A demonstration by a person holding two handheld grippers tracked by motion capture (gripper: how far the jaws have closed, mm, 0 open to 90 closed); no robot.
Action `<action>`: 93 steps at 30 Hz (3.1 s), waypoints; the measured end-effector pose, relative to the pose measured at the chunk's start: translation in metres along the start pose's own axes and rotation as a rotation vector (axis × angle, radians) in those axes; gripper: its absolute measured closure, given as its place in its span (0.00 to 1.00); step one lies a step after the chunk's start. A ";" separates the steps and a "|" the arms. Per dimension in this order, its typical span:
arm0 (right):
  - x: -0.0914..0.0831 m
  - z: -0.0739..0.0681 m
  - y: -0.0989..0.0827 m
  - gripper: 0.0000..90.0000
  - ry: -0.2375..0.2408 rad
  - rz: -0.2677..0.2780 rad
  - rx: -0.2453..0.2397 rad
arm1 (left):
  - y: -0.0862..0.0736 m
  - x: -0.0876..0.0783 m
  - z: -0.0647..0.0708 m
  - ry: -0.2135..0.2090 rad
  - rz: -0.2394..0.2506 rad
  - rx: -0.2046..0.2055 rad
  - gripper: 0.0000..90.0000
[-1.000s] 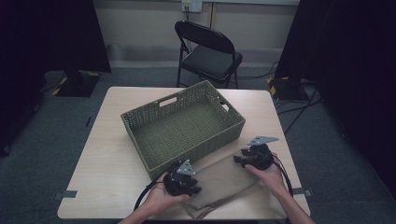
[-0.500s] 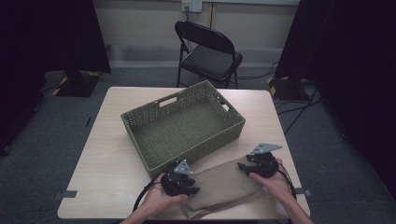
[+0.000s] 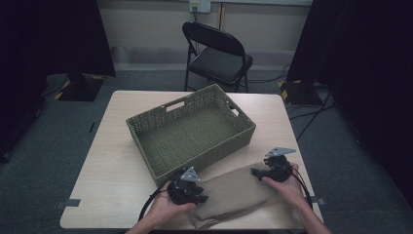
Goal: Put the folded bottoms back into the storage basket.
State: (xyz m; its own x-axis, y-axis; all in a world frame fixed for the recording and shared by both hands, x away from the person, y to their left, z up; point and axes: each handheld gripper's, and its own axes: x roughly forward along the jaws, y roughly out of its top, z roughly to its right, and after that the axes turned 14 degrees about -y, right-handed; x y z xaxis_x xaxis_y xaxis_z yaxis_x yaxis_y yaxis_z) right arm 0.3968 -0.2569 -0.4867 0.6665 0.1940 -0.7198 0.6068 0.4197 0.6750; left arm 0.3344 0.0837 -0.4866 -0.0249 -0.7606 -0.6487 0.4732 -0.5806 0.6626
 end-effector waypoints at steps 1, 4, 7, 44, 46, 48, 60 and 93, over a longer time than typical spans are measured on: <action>0.000 0.000 0.000 0.33 0.000 0.000 0.000 | 0.000 0.000 0.000 0.002 -0.001 0.001 0.69; 0.002 -0.002 -0.001 0.33 -0.005 0.005 -0.008 | 0.000 0.000 0.002 0.011 -0.005 0.007 0.69; 0.006 0.001 -0.002 0.34 0.021 -0.001 0.021 | -0.001 0.000 0.001 0.005 0.003 0.001 0.69; 0.003 0.012 0.000 0.90 0.097 -0.024 0.070 | -0.004 -0.018 0.011 0.011 0.060 -0.060 0.58; 0.002 0.011 0.000 0.90 0.088 -0.023 0.056 | -0.007 -0.026 0.011 0.020 0.065 -0.077 0.55; 0.001 0.008 0.001 0.90 0.067 -0.023 0.032 | -0.012 -0.034 0.013 0.044 0.086 -0.078 0.54; 0.001 0.010 0.000 0.87 0.049 -0.018 0.025 | -0.019 -0.015 0.010 0.042 -0.012 -0.099 0.37; 0.009 0.001 -0.002 0.64 0.092 0.008 0.100 | -0.008 0.012 0.022 0.102 -0.002 0.065 0.74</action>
State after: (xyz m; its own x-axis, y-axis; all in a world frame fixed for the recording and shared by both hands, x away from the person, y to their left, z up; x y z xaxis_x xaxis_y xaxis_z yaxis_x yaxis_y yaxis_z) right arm 0.4018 -0.2568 -0.4942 0.6319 0.2798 -0.7228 0.6444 0.3286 0.6905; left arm 0.3109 0.0729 -0.4913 0.0650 -0.7277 -0.6828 0.4153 -0.6025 0.6816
